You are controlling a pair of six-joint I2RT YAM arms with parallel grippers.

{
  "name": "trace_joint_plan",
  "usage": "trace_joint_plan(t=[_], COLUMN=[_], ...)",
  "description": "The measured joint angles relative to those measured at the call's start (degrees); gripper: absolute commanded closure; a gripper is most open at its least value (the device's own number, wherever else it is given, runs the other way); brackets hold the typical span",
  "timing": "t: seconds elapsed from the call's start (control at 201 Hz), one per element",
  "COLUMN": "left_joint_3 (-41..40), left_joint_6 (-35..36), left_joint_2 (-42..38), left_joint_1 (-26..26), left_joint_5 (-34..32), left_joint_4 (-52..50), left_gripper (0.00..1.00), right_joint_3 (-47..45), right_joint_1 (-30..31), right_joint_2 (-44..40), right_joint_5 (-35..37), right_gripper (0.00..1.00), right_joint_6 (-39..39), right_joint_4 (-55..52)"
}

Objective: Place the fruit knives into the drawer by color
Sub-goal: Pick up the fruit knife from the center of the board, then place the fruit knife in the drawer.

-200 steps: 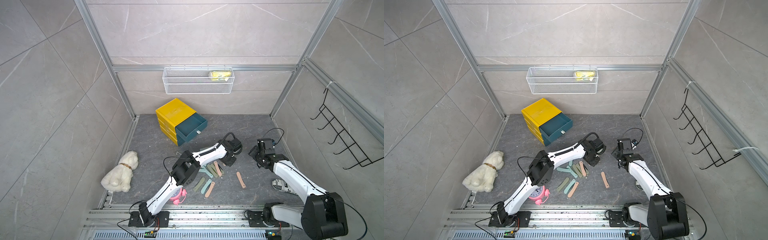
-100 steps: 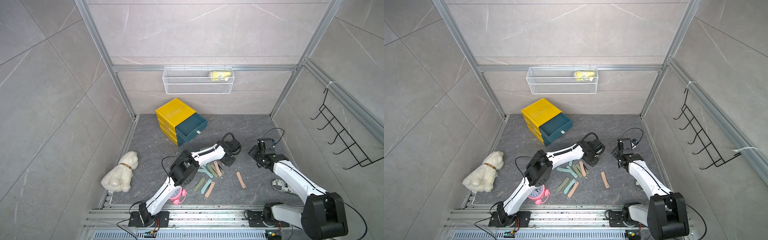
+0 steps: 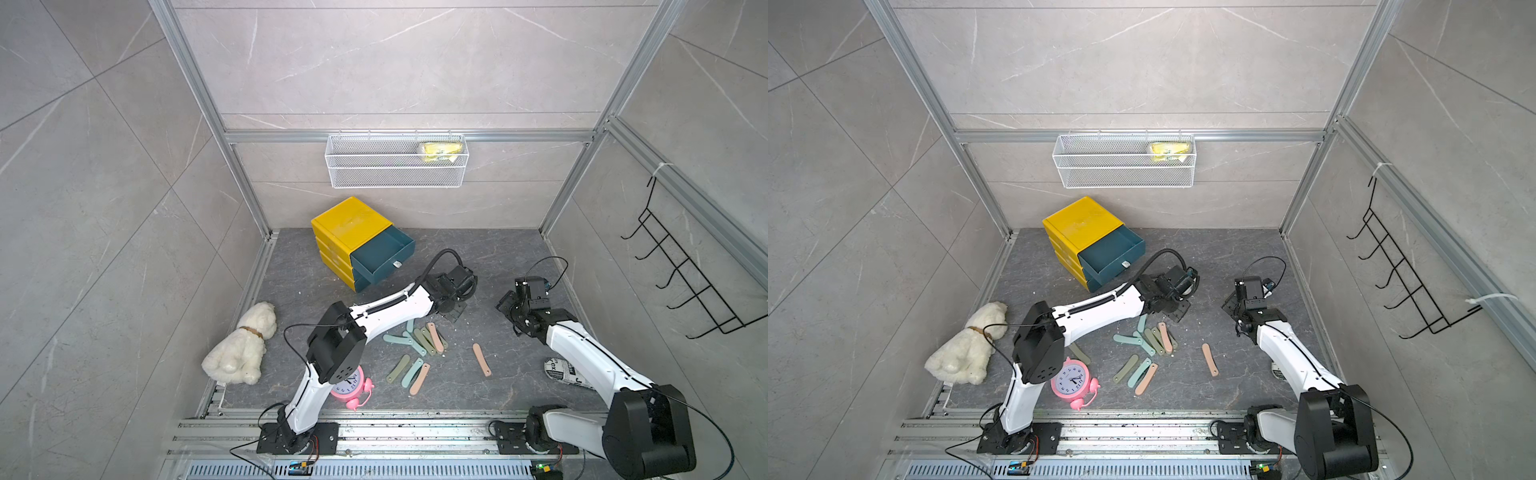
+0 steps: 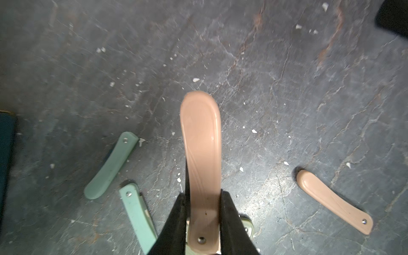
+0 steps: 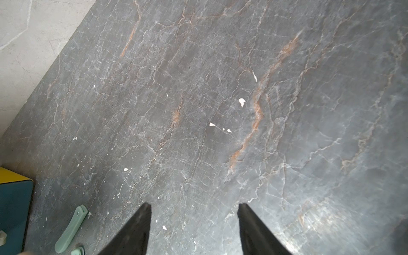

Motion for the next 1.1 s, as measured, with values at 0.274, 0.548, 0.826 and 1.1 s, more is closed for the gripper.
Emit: trace_joint_plan(t=[0.274,0.548,0.826,1.1], left_joint_3=[-1.0,-1.0,-2.0,-4.8], left_joint_6=[0.7,1.9,1.9,0.2], left_joint_2=[-10.0,-15.9,-17.9,-17.5], left_joint_1=[0.5,8.7,18.7,22.0], left_joint_5=[-7.2,-13.7,-16.8,-15.9], left_joint_4=[0.2,-1.4,-2.1,-5.0], left_gripper=[1.00,1.00,1.00,1.00], right_joint_3=[0.0,-0.1,-0.7,-0.7], right_joint_1=[0.0,0.0,0.0,0.0], right_joint_2=[0.0,0.0,0.0,0.3], right_joint_5=[-0.9,-1.5,-1.7,-2.2], right_gripper=[0.36,0.36,0.36,0.36], right_joint_6=[0.0,0.0,0.0,0.0], right_joint_4=[0.2,1.2,1.3,1.3])
